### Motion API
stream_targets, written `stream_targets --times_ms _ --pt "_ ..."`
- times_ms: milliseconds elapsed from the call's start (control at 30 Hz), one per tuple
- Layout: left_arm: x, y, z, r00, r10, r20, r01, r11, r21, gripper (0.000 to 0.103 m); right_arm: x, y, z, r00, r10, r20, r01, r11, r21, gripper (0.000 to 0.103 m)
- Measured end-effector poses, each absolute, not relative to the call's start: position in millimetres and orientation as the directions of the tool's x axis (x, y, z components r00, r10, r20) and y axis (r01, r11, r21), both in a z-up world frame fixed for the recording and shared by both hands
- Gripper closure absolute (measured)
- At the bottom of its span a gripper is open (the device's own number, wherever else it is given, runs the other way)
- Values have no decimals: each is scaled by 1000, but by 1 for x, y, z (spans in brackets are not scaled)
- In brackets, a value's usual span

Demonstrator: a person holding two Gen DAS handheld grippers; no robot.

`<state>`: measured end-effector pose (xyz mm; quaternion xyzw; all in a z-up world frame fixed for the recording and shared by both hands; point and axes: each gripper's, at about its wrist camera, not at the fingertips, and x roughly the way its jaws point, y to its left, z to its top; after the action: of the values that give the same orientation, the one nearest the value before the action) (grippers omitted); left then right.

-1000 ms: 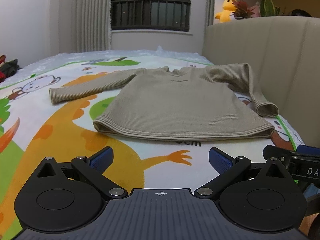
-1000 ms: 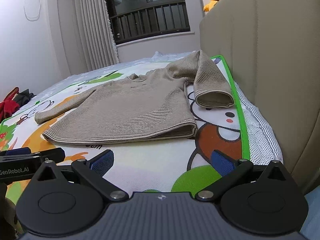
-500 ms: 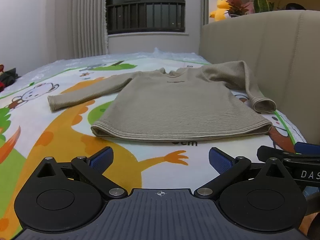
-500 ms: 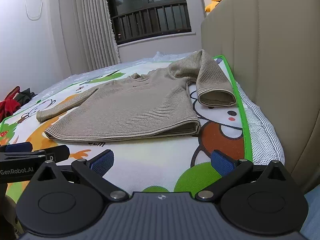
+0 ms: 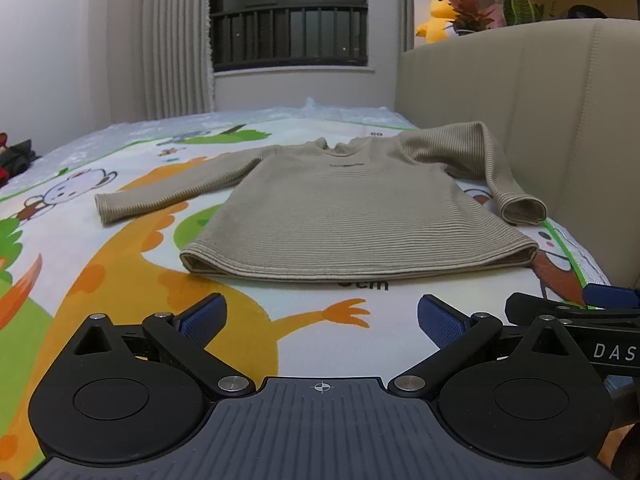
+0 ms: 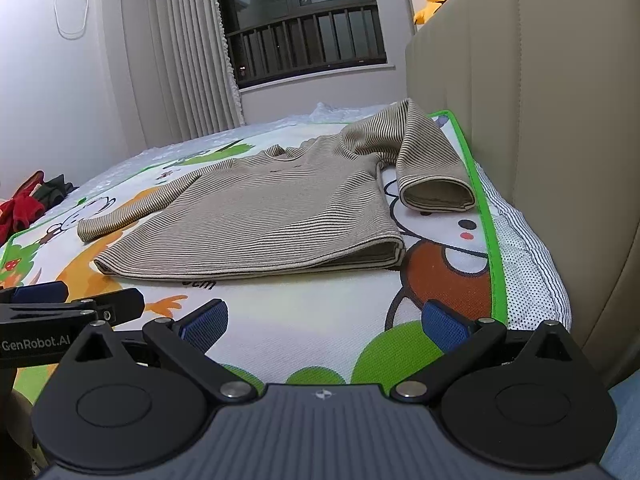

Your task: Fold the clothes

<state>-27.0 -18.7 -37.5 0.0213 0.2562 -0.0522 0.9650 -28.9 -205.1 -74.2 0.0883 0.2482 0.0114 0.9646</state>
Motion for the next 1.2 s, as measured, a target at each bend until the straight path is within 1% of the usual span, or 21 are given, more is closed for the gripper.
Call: stream_targets --times_ms 1200 --pt "-36 -14 -33 871 -82 -484 100 995 13 0 -36 -203 -71 881 71 -468 13 985 173 0"
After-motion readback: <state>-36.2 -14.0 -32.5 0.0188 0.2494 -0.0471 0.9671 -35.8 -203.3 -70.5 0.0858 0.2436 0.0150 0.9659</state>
